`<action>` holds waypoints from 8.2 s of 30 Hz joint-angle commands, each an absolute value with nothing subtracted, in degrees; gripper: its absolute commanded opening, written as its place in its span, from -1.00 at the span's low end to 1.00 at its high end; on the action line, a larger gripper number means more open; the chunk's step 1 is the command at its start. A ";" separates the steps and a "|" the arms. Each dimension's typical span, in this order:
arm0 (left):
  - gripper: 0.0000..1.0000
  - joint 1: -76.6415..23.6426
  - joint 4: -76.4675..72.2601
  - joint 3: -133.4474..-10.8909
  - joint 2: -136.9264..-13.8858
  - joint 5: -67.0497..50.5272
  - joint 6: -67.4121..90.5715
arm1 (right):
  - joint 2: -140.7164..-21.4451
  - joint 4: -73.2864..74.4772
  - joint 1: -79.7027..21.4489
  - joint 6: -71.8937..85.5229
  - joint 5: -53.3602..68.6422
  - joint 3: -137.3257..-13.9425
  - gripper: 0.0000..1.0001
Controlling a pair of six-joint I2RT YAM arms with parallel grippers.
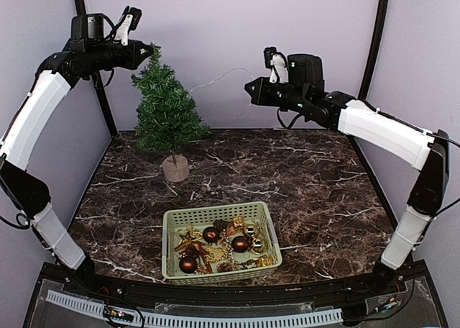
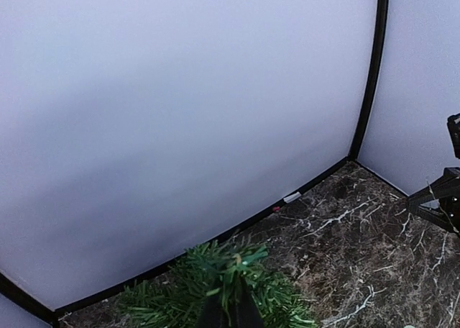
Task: Decorate the small christmas tree
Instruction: Wrap the side of the string light in the gap of the branches.
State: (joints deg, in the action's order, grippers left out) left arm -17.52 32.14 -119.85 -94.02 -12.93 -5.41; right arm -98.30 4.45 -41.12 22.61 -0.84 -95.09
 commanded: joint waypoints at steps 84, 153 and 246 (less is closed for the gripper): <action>0.50 -23.90 18.99 -133.00 -109.86 -56.59 26.18 | -117.09 8.71 -41.08 -6.33 8.37 -125.92 -1.00; -1.00 -12.74 -9.39 -91.28 -86.65 -38.80 24.35 | -92.15 -9.16 -56.60 2.11 3.58 -94.28 0.92; 0.61 -0.35 -35.59 -27.55 -71.65 -30.14 50.81 | -76.38 -13.10 -52.03 12.57 -2.38 -67.32 0.96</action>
